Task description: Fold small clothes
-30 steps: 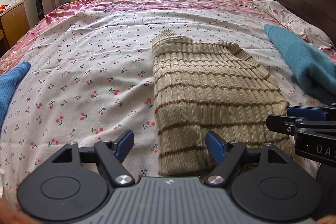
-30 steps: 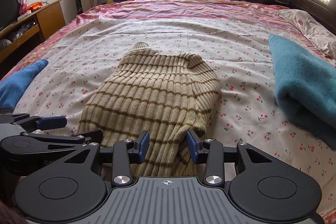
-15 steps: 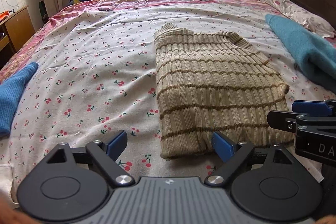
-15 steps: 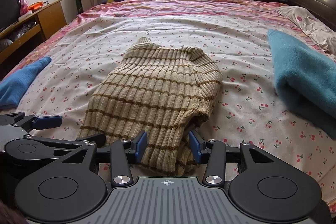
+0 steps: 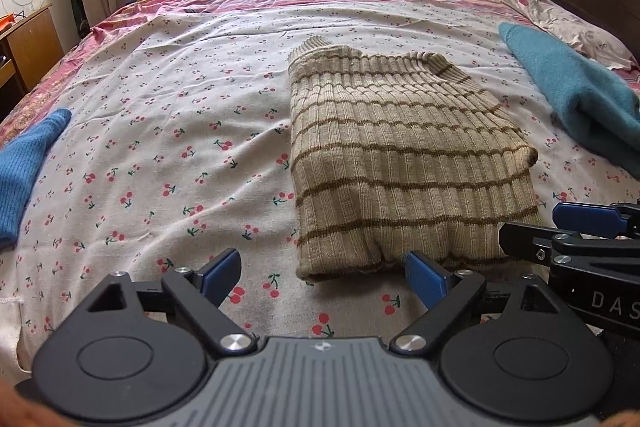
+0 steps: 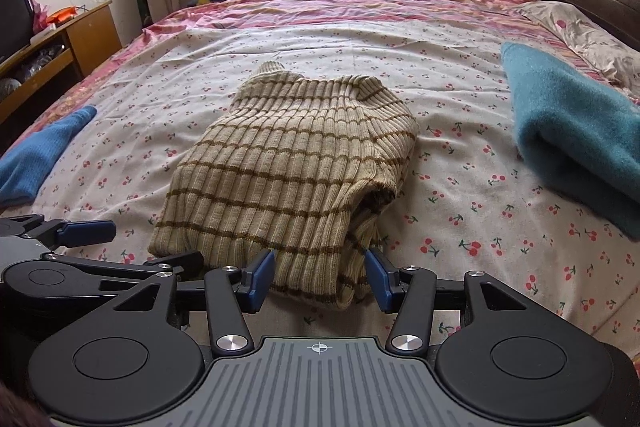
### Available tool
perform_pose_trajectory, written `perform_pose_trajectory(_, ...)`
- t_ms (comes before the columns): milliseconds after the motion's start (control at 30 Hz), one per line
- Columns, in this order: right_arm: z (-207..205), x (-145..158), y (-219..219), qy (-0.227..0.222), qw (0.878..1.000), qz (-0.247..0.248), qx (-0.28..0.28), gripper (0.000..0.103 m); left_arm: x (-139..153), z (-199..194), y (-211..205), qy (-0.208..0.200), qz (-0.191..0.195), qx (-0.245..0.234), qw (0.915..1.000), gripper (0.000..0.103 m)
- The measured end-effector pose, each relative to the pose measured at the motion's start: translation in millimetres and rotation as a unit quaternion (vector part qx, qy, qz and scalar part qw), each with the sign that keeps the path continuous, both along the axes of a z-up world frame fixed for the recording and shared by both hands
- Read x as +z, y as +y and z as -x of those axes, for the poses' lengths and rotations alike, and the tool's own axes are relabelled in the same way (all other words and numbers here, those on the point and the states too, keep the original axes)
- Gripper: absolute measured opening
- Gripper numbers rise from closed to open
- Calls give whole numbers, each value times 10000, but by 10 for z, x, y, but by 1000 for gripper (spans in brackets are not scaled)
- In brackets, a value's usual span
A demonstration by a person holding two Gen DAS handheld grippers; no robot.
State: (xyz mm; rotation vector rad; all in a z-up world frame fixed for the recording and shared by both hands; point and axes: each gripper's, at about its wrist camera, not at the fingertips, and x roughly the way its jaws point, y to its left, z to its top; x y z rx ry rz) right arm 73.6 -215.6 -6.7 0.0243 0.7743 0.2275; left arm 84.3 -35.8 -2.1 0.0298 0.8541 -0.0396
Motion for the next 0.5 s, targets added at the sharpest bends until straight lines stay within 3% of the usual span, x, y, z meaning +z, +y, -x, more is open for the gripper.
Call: perform_pose_trajectory(500, 27, -28, 11, 19, 10000, -12, -40, 50, -7, 24, 8, -61, -33, 4, 10000, 94)
